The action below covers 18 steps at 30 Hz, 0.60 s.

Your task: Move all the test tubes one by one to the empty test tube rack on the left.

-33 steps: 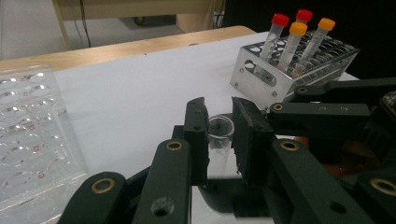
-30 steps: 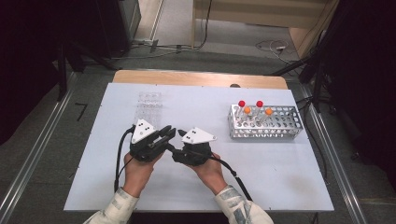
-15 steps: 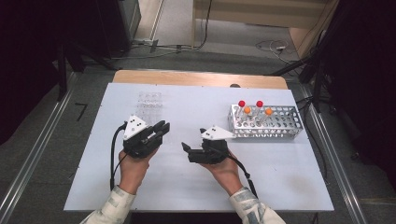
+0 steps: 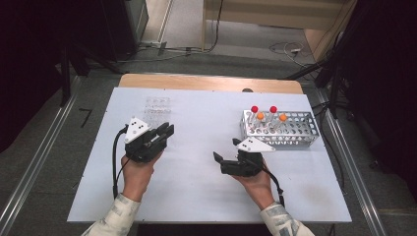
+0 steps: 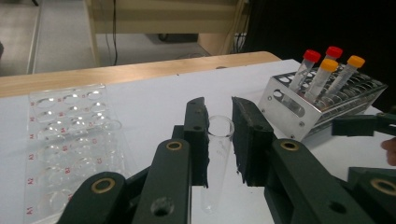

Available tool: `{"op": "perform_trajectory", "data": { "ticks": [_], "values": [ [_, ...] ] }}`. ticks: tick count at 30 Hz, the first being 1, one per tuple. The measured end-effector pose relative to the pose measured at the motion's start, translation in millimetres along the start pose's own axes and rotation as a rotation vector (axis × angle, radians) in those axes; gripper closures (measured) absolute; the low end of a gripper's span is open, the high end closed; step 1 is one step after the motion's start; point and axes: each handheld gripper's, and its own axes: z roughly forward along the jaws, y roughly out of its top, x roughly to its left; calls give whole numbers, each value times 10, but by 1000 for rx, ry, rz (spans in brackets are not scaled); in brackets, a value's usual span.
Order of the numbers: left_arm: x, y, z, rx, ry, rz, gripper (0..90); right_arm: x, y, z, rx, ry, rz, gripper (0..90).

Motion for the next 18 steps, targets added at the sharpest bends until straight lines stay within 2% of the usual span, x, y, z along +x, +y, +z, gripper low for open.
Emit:
{"op": "perform_trajectory", "data": {
  "ticks": [2, 9, 18],
  "values": [
    [12, 16, 2, -6, 4, -4, 771, -31, -23, -41, -11, -2, 12, 154],
    [43, 150, 9, -24, 18, 1, 770, -82, -39, -120, -22, -29, 2, 184],
    [177, 300, -12, -36, 75, 6, 770, -133, -50, -159, -28, -46, 8, 185]
  ]
}}
